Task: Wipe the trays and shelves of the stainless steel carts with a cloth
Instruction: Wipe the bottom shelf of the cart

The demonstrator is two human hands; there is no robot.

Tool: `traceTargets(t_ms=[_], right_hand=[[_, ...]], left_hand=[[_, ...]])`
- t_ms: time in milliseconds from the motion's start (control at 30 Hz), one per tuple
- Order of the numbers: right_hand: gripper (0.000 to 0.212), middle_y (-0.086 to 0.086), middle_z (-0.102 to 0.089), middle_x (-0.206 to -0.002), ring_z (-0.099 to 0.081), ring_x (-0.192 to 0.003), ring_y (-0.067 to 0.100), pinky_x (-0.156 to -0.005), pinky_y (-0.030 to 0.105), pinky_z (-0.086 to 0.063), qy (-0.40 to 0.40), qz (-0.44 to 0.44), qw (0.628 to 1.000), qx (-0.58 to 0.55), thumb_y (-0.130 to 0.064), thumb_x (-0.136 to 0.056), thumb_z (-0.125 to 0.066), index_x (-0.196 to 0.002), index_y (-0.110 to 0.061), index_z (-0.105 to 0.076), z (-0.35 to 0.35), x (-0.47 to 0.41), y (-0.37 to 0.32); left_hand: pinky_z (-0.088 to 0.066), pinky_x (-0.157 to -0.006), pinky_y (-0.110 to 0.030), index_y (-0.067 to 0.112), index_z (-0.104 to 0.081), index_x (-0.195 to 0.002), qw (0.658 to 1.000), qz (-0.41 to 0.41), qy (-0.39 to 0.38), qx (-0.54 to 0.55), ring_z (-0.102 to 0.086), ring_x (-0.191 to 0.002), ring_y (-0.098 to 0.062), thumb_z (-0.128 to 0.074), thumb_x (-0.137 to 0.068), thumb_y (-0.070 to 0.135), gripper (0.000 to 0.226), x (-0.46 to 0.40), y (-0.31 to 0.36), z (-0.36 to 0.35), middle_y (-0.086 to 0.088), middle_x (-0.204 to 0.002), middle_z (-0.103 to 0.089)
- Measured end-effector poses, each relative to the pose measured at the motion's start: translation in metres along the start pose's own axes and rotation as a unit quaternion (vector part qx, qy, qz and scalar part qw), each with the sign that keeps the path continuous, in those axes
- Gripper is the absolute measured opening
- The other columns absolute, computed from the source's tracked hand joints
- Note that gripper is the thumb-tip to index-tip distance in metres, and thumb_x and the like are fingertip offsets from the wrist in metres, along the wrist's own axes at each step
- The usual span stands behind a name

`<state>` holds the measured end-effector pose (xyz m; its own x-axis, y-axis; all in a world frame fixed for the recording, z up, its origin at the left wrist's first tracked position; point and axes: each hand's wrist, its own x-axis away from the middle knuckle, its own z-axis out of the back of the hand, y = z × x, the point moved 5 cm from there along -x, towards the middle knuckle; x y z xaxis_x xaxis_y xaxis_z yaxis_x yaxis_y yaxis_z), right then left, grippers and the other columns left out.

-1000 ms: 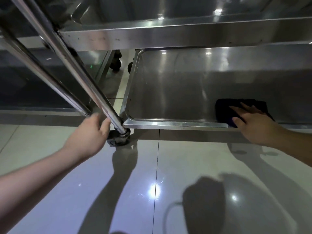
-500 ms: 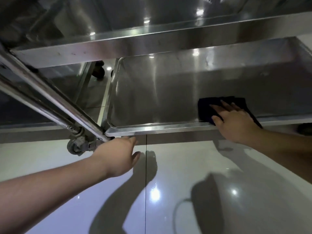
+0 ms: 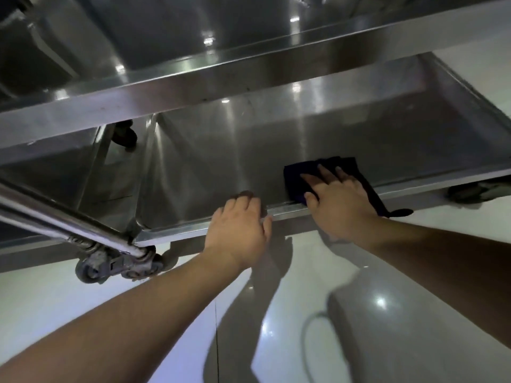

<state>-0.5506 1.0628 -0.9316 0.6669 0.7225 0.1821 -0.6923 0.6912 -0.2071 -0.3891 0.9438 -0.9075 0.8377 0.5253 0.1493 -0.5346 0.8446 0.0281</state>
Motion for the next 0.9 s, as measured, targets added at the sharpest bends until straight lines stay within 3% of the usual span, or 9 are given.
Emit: traceTargets(t_ms=[133,267,433,767,900], right_hand=[[0.055,0.002,-0.019,-0.171,-0.017,-0.155,0.037,-0.125,0.05,-0.014,-0.004,0.005,1.0,-0.008,-0.046,-0.106,-0.033,-0.16,-0.04,-0.026,0.001,0.001,0.001],[0.055,0.002,-0.021,-0.171,-0.018,-0.155,0.037,-0.125,0.05,-0.014,-0.007,0.029,1.0,-0.006,-0.046,-0.105,-0.033,-0.159,-0.041,-0.028,0.001,-0.002,0.006],[0.055,-0.002,-0.015,-0.172,-0.01,-0.157,0.035,-0.127,0.053,-0.008,-0.026,0.033,0.999,-0.015,-0.047,-0.105,-0.031,-0.159,-0.044,-0.023,0.007,-0.007,0.038],[0.062,0.0,-0.018,-0.172,-0.019,-0.155,0.037,-0.124,0.058,-0.018,0.007,-0.14,0.99,0.02,-0.054,-0.098,-0.026,-0.159,-0.044,-0.02,0.049,-0.023,0.24],[0.06,0.002,-0.013,-0.172,-0.015,-0.155,0.04,-0.124,0.059,-0.012,0.014,-0.233,0.972,0.014,-0.053,-0.102,-0.024,-0.16,-0.04,-0.017,0.062,-0.032,0.298]], left_hand=[[-0.034,-0.108,-0.042,0.019,-0.045,-0.145,0.998,0.045,-0.011,0.042,-0.046,-0.134,-0.034,-0.03,-0.107,0.047,0.049,-0.019,0.022,-0.008,-0.011,-0.151,-0.048],[-0.029,-0.118,-0.046,0.018,-0.026,-0.158,0.996,0.037,0.026,0.081,-0.02,-0.155,-0.028,-0.03,-0.107,0.045,0.058,-0.042,0.036,-0.015,-0.006,-0.168,-0.024],[-0.011,-0.128,-0.041,0.019,-0.018,-0.163,0.998,0.032,0.016,0.047,-0.006,-0.159,-0.021,-0.02,-0.107,0.051,0.065,-0.051,0.034,-0.037,-0.002,-0.172,-0.013],[-0.02,-0.127,-0.042,0.018,-0.026,-0.162,0.998,0.033,0.052,0.016,-0.018,-0.157,-0.022,-0.011,-0.103,0.055,0.072,-0.05,0.033,-0.04,-0.003,-0.17,-0.024],[-0.024,-0.126,-0.043,0.017,-0.031,-0.161,0.998,0.033,0.059,0.015,-0.022,-0.156,-0.022,-0.009,-0.102,0.056,0.074,-0.05,0.034,-0.039,-0.003,-0.168,-0.029]])
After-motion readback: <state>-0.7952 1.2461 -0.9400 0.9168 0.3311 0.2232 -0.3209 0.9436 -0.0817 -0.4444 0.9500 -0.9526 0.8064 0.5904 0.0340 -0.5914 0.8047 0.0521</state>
